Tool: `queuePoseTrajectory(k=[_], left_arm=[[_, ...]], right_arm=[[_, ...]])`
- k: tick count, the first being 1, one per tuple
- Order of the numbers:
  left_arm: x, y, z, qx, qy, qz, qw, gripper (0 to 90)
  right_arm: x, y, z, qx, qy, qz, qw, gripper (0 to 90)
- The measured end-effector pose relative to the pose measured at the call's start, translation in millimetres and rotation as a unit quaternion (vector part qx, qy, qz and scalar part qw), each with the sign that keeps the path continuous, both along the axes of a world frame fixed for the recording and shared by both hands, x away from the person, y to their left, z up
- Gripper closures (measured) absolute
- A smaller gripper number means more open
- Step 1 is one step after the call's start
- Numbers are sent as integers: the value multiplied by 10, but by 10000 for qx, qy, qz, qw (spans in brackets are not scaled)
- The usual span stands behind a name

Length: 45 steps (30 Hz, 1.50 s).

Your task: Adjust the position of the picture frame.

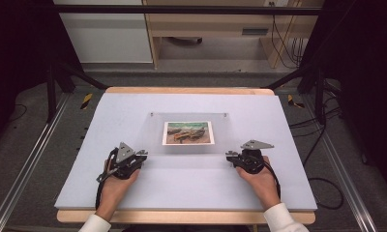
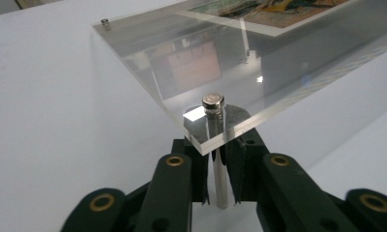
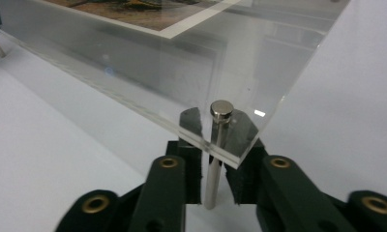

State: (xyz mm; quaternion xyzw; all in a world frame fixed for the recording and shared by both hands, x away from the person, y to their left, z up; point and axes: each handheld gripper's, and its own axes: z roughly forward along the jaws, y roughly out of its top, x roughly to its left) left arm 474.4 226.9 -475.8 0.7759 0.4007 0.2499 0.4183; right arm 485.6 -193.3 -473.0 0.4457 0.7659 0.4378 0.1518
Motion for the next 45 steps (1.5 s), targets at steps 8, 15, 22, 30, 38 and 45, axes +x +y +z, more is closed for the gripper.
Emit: queuePoseTrajectory(k=[8,15,22,30,38,45], left_arm=[[-43,45,28,-74,60,96,9999,467],[-63,103,45,-266,243,82,9993,320],[-89,167,79,-315,355,-139,9988,230],[-74,286,133,-505,438,-223,9975,119],[-100,346,232,-683,267,-468,9962,66],[-126,363,288,-858,181,-533,9947,47]], right_arm=[[-103,-74,43,-123,41,-78,9999,468],[-166,-141,68,-234,16,-58,9997,333],[-198,-245,96,-149,7,-39,9999,233],[-233,-320,106,-146,-18,12,9999,159],[-277,-386,122,-11,28,110,9999,102],[-351,-387,207,114,-159,273,9994,93]])
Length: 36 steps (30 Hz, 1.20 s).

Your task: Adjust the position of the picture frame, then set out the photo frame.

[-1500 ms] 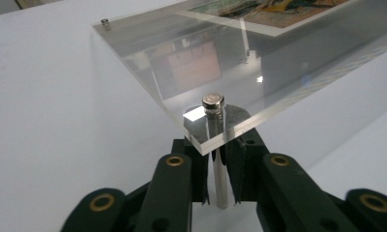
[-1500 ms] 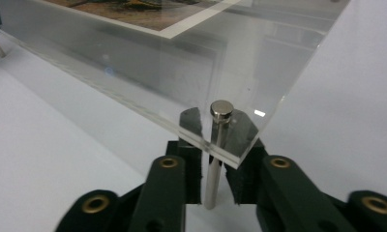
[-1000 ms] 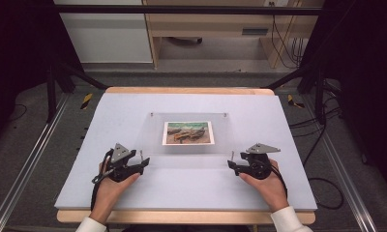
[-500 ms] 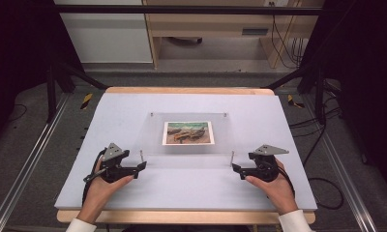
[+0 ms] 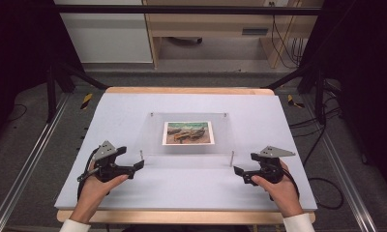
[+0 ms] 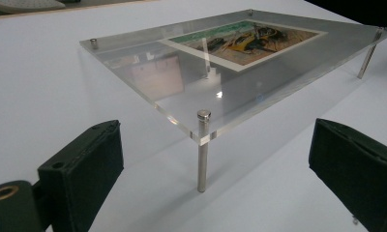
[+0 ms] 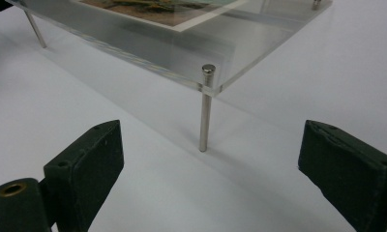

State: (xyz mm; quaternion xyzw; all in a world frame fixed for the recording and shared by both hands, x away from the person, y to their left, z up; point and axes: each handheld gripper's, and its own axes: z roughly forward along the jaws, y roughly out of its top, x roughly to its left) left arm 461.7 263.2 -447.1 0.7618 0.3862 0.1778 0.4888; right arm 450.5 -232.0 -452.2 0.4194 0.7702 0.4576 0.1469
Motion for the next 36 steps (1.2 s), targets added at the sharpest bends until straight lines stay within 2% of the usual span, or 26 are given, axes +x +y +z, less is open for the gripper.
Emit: queuePoseTrajectory(k=[5,8,9,11,13,14,17,19,22,23,24,25,26,27,28,30,32,36], left_arm=[[-21,-14,45,-126,-167,22,9998,48],[-38,-26,77,-110,-296,13,9995,52],[-41,-33,83,-113,-313,14,9994,52],[-36,-55,111,-100,-302,13,9995,53],[-15,-87,156,-84,-313,43,9995,56],[37,-133,218,-19,-287,65,9996,59],[114,-192,278,67,-266,123,9995,71],[207,-242,326,104,-258,142,9995,79],[323,-312,359,336,-198,126,9992,89],[333,-323,362,302,-194,141,9993,95],[330,-327,358,235,-190,145,9994,96],[319,-321,344,166,-217,206,9994,96],[320,-314,306,91,-78,332,9994,103],[320,-314,306,91,-78,332,9994,104],[296,-296,277,-28,-34,404,9992,107],[291,-288,258,-45,26,439,9990,112],[306,-287,195,46,106,523,9986,118],[319,-297,158,40,132,572,9983,152]], right_arm=[[-14,-5,45,109,-107,-35,9999,98],[-16,-4,117,170,-297,-181,9992,109],[-16,-4,117,170,-297,-181,9992,109],[-7,6,162,215,-359,-239,9988,111],[45,51,263,198,-532,-320,9979,116],[77,71,299,216,-565,-361,9975,135],[160,115,370,269,-567,-395,9972,155],[249,165,429,311,-523,-417,9973,178],[409,250,475,173,-450,-380,9981,201],[455,271,476,166,-401,-392,9983,208],[515,300,454,269,-323,-370,9984,212],[515,300,454,269,-323,-370,9984,212],[525,322,411,274,-307,-437,9982,226],[525,322,411,274,-307,-437,9982,226],[511,316,381,338,-258,-469,9980,237],[503,312,364,396,-211,-493,9978,240],[501,300,315,334,-80,-509,9981,242],[542,293,267,435,117,-518,9976,254]])
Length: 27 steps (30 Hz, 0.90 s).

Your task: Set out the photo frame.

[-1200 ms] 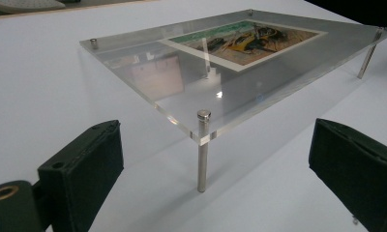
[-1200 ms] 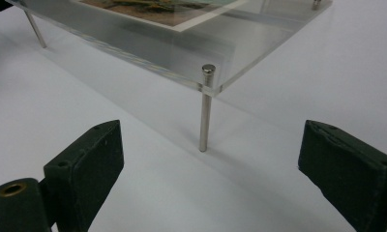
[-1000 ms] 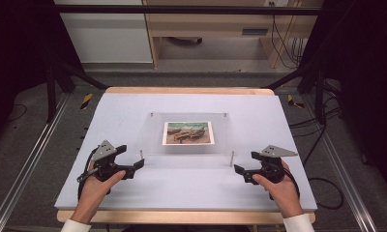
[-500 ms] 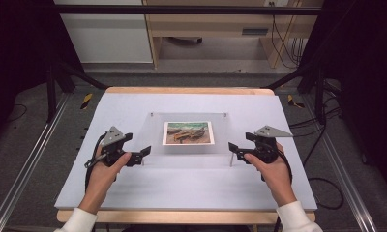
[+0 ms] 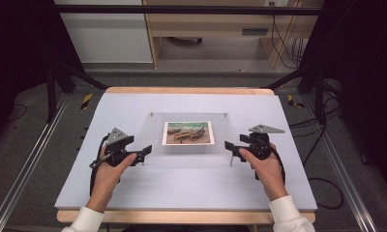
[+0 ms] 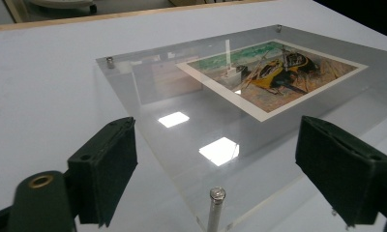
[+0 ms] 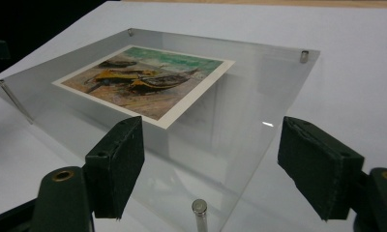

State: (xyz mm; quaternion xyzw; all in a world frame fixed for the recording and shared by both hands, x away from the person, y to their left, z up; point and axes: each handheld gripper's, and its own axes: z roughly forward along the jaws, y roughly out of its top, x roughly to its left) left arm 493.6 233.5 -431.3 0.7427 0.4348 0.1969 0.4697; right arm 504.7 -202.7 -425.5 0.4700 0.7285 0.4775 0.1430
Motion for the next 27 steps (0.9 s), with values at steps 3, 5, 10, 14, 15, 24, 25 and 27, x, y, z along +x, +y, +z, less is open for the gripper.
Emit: queuePoseTrajectory(k=[3,5,10,14,15,24,25,27], left_arm=[[5,-1,-17,18,1,28,10000,164],[11,4,-46,57,22,55,10000,175],[23,8,-111,48,101,112,9999,187],[44,4,-150,-83,234,124,9996,211],[50,2,-156,-80,280,143,9995,218],[82,9,-187,-412,536,224,9975,251],[82,9,-187,-412,536,224,9975,251],[94,17,-195,-470,578,221,9970,251]], right_arm=[[21,28,-56,39,162,73,9998,266],[26,37,-77,20,208,103,9997,272],[41,50,-135,91,369,112,9992,275],[57,45,-170,174,450,95,9988,272],[60,45,-180,175,464,88,9987,272],[64,47,-221,178,564,59,9982,270],[64,47,-221,178,564,59,9982,270],[61,45,-225,204,584,33,9981,273]])
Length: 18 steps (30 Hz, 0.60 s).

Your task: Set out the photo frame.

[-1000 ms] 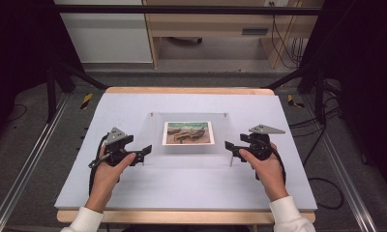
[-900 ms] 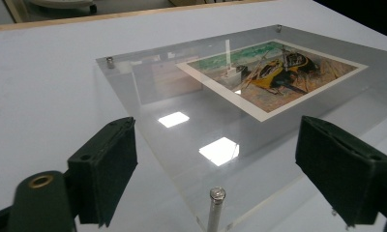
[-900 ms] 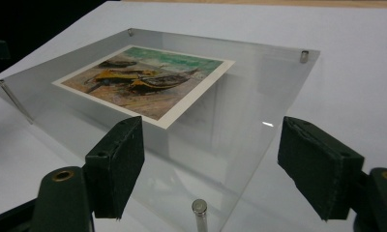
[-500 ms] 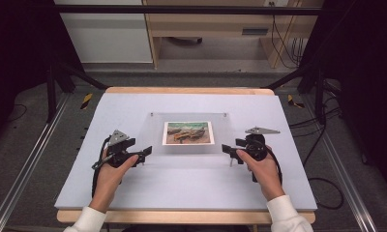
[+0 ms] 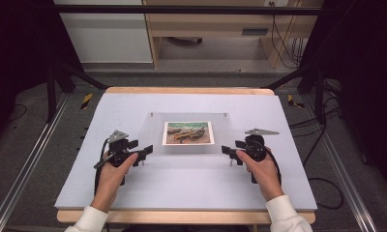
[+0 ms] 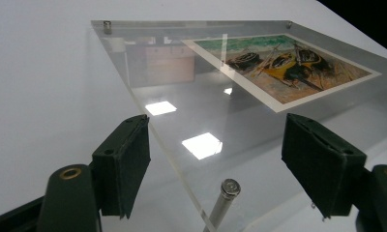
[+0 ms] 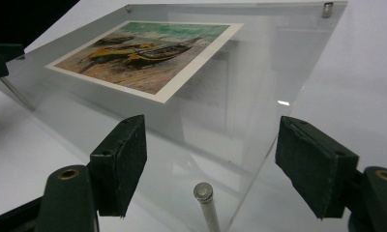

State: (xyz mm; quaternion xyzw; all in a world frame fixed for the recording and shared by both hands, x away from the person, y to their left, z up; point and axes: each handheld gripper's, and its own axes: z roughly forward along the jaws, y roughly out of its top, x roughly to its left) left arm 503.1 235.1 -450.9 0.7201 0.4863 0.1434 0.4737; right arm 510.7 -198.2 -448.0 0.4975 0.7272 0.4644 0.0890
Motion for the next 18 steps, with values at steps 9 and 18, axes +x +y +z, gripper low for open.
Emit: queuePoseTrajectory(k=[9,18], left_arm=[[50,29,-46,-364,238,34,9990,288],[53,46,-54,-521,425,91,9977,287]], right_arm=[[-2,-5,-16,103,70,-37,9999,266],[-3,-12,-15,164,173,-44,9997,257]])
